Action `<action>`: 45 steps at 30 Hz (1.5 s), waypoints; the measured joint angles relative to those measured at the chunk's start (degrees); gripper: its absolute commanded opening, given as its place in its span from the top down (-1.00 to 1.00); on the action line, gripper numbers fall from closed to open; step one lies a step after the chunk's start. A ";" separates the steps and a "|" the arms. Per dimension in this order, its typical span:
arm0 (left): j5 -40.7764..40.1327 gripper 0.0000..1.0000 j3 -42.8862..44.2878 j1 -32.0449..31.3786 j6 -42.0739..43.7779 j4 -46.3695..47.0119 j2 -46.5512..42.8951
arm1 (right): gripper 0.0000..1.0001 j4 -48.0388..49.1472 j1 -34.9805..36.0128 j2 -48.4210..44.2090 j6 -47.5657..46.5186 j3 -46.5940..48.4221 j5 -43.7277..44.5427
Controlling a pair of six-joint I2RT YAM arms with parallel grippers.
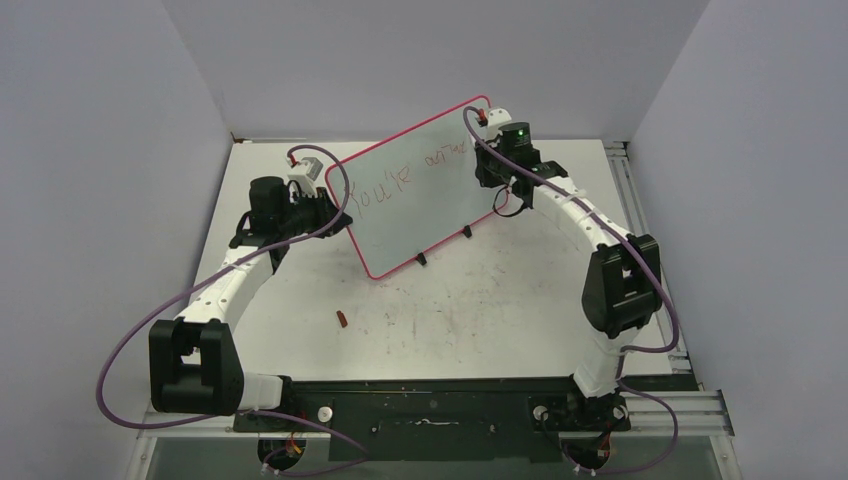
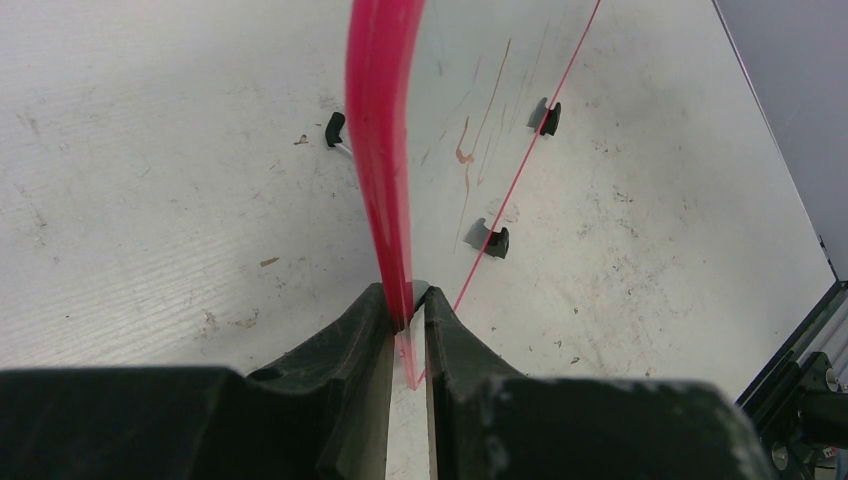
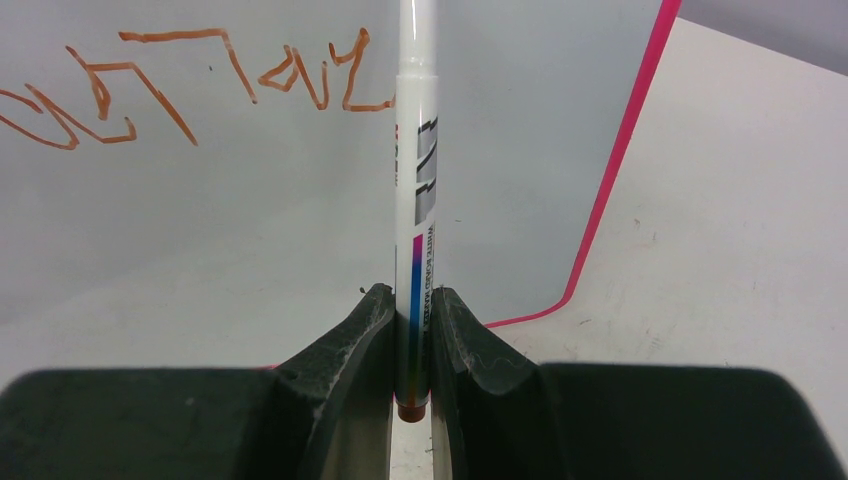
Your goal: Write a sentence on the whiteboard
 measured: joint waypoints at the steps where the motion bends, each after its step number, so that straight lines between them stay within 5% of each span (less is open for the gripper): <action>1: -0.02 1.00 0.00 0.00 0.00 0.00 0.00 | 0.89 -0.11 0.00 0.20 0.00 0.24 -0.02; 45: -0.07 1.00 0.00 -0.04 0.15 -0.09 -0.04 | 0.89 0.83 -0.39 0.59 0.02 -1.27 2.08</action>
